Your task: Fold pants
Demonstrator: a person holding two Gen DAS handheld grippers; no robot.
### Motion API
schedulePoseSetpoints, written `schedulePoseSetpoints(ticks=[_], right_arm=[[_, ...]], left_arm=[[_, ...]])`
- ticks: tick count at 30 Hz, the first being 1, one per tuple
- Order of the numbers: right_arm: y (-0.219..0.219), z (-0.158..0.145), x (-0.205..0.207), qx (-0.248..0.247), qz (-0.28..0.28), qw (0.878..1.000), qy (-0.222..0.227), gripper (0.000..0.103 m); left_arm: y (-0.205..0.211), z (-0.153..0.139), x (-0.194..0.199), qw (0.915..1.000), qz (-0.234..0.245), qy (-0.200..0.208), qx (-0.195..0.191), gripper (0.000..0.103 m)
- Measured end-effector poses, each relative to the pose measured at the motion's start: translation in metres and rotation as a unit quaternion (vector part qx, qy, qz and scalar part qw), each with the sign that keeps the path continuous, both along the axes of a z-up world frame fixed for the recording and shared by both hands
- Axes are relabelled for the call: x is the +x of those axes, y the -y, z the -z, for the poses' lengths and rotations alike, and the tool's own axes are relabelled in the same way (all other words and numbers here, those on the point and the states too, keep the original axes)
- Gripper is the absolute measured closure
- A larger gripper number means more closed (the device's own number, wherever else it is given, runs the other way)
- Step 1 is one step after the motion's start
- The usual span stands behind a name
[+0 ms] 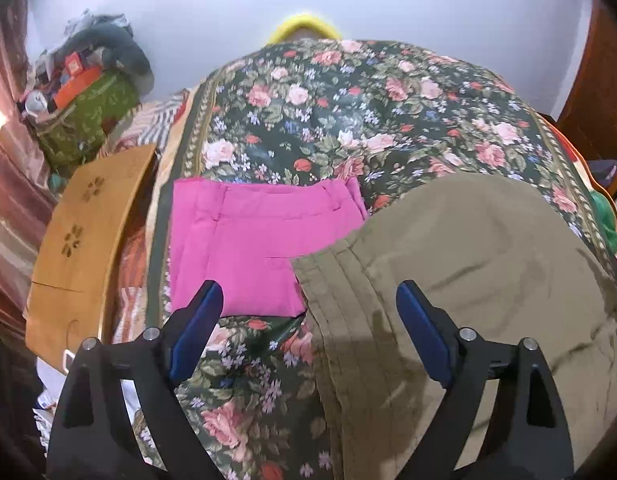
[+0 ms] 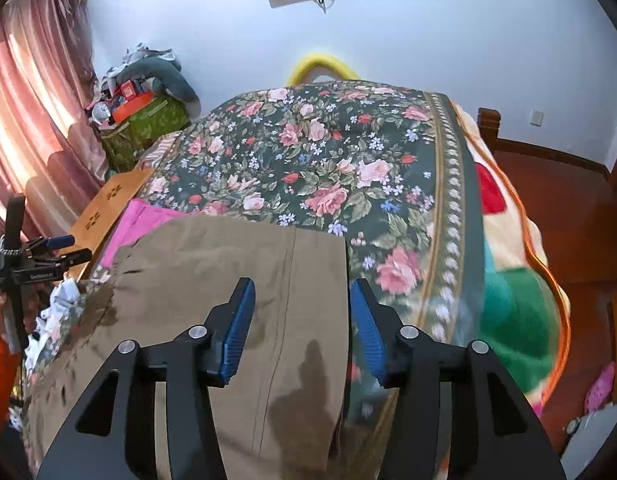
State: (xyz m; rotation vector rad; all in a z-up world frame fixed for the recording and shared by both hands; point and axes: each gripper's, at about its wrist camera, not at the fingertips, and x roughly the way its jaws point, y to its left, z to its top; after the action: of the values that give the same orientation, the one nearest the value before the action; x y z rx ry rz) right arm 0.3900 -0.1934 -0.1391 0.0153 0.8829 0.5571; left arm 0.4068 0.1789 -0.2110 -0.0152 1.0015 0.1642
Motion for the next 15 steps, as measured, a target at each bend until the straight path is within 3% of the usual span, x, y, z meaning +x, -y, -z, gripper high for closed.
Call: schedulePoseSetpoints(ticks=[9, 15], right_arm=[[-0.031, 0.055, 0.055, -0.028, 0.004, 0.998, -0.064, 0.054], [-0.053, 0.088, 0.085, -0.046, 0.007, 0.994, -0.098, 0.054]], left_arm=[[-0.010, 0.053, 0.050, 0.9974, -0.007, -0.061, -0.038, 0.014], [-0.013, 0.070, 0.062, 0.9959, -0.012, -0.064, -0.063, 0.008]])
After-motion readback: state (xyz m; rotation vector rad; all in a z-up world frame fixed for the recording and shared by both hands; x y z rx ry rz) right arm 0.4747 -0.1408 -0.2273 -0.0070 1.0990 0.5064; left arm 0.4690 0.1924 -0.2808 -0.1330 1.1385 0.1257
